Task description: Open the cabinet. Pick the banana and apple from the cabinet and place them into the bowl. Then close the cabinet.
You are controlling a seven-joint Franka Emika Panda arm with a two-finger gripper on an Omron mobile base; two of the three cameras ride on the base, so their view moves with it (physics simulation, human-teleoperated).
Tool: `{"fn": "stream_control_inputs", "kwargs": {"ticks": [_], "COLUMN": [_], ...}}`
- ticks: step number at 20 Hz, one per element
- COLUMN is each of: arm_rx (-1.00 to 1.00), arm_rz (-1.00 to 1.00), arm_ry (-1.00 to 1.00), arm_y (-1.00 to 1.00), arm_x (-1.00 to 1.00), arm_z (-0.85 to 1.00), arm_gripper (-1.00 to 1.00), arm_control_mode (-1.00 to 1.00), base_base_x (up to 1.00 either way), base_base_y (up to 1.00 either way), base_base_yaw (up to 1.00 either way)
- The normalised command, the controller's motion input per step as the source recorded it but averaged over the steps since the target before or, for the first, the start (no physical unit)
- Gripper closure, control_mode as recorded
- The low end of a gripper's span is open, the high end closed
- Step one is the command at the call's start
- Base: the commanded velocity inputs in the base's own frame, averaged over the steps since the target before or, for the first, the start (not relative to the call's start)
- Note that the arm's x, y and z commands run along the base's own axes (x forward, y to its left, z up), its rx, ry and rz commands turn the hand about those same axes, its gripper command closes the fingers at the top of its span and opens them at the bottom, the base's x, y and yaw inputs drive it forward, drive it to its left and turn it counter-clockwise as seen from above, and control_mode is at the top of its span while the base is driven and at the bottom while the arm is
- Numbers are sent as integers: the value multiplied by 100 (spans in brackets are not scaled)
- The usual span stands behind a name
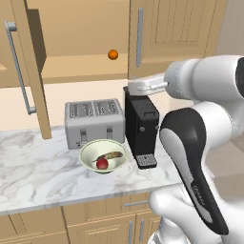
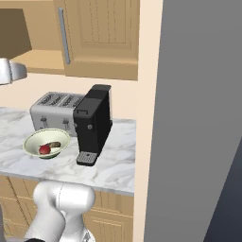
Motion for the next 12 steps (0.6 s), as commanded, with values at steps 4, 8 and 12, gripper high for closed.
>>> {"fn": "stream_control_inputs", "kwargs": {"ticks": [4,8,12], "arm_rx": [-2,-2,-1], "arm_rz": [7,6,6], "arm_ry": [-1,-2,-2], "arm_y": [0,0,0], "arm_x": [-78,-80,-71], "arm_z": [0,3,1], "arm_gripper": [-100,-100,-100], "arm_control_mode": [-100,-100,-100], "base_base_x": [0,0,0], "base_base_y": [0,0,0], "base_base_yaw": [0,0,0]}}
